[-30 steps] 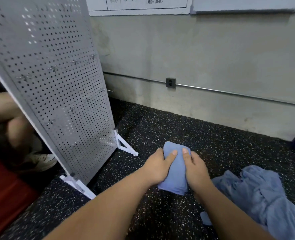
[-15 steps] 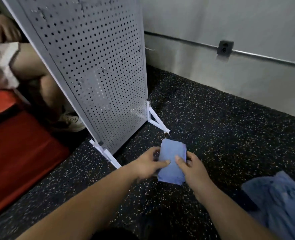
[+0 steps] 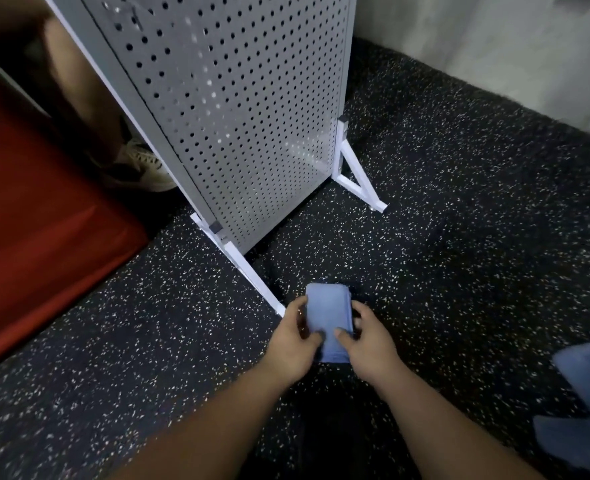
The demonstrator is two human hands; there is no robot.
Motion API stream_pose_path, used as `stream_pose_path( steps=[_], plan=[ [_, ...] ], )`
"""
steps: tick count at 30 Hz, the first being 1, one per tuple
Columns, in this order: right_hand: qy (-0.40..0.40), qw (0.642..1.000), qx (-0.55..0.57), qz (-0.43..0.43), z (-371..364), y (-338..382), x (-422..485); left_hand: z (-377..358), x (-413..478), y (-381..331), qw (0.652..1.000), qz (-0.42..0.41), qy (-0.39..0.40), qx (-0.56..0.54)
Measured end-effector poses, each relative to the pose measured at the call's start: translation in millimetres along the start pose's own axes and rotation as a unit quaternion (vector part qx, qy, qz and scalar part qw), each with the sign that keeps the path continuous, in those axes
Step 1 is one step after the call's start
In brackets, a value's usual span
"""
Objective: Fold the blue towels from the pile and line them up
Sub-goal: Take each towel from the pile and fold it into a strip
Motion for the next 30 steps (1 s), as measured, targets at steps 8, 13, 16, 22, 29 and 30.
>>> stream_pose_path(
  steps=[8, 13, 16, 22, 29, 30],
  plan=[
    [-0.009, 0.999, -0.045, -0.011, -37.3, -8.4, 26.8, 3.6, 21.5, 27.6, 0.996, -0.028, -0.064, 0.057],
    [0.028, 0.995, -0.099, -0.008, -50.7, -11.1, 31.8, 1.2, 18.2, 39.3, 0.987, -0.011, -0.056, 0.147],
    [0.049, 0.989, -0.142, -0.005, -52.0, -15.1, 31.6, 4.1, 18.1, 48.7, 0.978, 0.005, -0.029, 0.206],
    [0.061, 0.983, -0.172, -0.023, -27.9, -20.7, 21.7, 12.3, 14.9, 35.6, 0.960, -0.012, -0.016, 0.278],
    [0.042, 0.984, -0.173, -0.024, 51.2, -4.2, -12.6, 7.1, 3.3, -33.7, 0.932, -0.056, 0.029, 0.357],
    [0.035, 0.985, -0.169, -0.022, 66.2, -1.0, -20.8, 2.9, -1.0, -48.5, 0.929, -0.069, 0.037, 0.361]
  ],
)
Point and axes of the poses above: each hand's wrist, its own x-axis towards the middle knuckle, its own z-axis out of the back of the hand, y = z × x, the point moved 2 cm from there along x, towards the middle knuckle, and after that the axes turned 6 degrees about -y, right-handed, at the moved point
